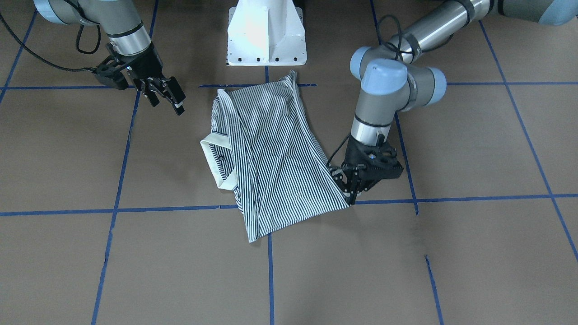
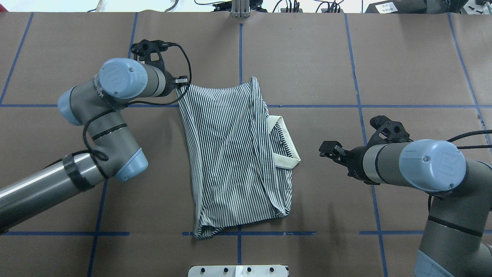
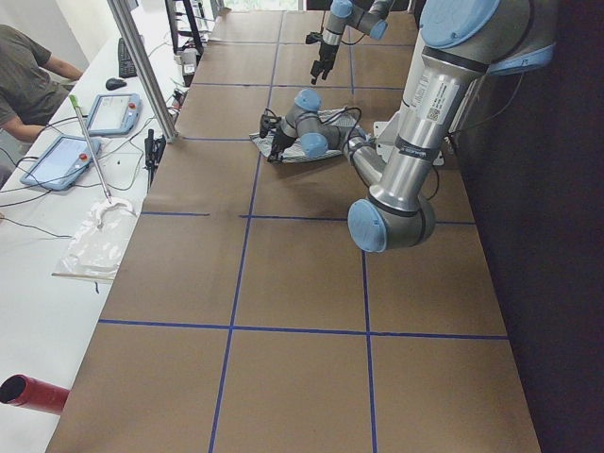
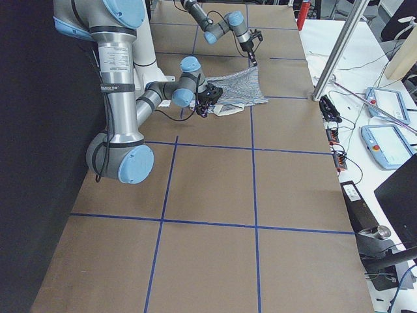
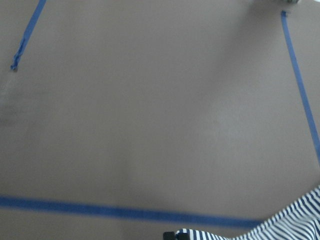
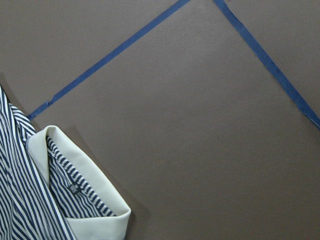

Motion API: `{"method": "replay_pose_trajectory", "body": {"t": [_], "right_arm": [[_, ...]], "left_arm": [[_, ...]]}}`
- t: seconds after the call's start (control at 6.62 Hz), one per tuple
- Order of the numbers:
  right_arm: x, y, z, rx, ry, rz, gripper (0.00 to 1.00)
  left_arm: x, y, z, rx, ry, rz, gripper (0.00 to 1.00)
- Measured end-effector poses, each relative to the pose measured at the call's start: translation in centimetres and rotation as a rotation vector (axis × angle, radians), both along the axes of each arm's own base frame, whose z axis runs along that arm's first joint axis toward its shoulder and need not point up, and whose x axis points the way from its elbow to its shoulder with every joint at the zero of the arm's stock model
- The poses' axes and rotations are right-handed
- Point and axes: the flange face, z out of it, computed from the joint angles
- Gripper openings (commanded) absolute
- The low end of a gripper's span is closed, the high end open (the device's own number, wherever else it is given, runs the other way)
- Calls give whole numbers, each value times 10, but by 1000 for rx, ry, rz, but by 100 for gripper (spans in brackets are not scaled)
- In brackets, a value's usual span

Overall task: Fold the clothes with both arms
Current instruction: 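Release the shirt and move the left gripper to its far edge while right withdraws, then press the right gripper onto the folded shirt near the collar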

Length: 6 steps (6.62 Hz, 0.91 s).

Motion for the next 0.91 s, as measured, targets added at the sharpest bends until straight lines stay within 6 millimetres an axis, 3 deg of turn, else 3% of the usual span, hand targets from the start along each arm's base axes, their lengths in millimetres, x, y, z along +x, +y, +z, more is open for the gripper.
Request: {"method": "replay_pose_trajectory", "body": {"t": [0.15,0.3,0.45,0.6,0.91], "right_arm": [[-3,-2,-6,6,-10,1,100],[-11,-5,-16,13,-26,0,100],[-25,-12,-26,20,-39,0,100],[-48,-22,-39,25,-49,0,100],[-113,-50,-78,53,-7,-45,100]], "left_arm": [[-3,-49,13,10,-6,-12,39],[-15,-79,23,27,-18,-14,43],[-26,-85,24,43,-10,-6,44],[-41,-71,23,54,31,32,44],[-85,-15,22,77,119,110,44]]}}
